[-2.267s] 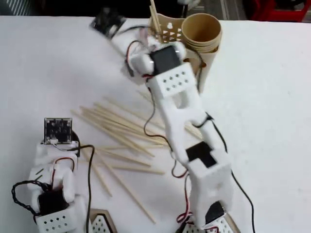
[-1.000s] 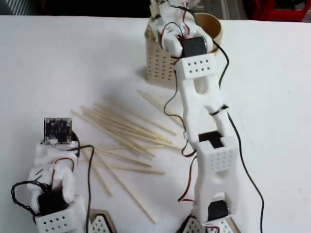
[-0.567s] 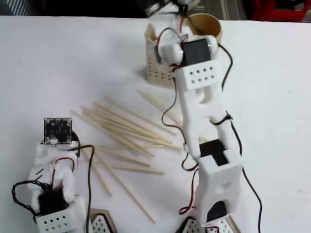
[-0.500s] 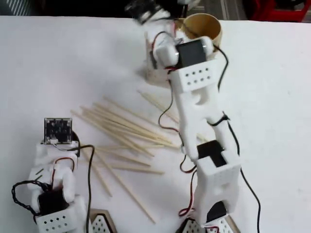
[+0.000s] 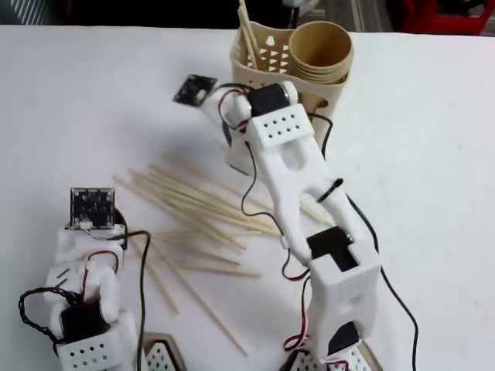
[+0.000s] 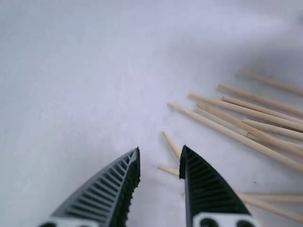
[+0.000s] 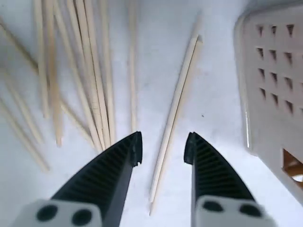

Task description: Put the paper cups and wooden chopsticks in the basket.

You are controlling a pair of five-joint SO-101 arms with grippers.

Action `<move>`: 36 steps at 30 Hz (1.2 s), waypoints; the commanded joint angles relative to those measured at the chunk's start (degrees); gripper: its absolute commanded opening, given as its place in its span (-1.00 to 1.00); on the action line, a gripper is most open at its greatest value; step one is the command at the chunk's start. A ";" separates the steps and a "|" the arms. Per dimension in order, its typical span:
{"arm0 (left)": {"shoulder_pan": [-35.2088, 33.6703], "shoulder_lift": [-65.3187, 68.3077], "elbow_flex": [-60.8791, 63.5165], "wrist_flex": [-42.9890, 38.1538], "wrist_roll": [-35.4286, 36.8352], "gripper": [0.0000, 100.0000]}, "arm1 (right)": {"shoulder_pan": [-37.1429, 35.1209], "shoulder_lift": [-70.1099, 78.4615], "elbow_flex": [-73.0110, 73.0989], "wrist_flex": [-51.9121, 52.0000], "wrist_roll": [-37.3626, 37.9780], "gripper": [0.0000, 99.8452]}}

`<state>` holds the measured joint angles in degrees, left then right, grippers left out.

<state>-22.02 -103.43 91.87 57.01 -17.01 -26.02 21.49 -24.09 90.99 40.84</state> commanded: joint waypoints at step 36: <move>-0.13 -0.66 -0.44 -1.49 -0.62 -0.69 | -3.82 8.13 -0.70 -2.86 0.00 -0.97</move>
<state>-22.02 -103.43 91.87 57.01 -17.01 -29.01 36.53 -21.98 86.07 40.92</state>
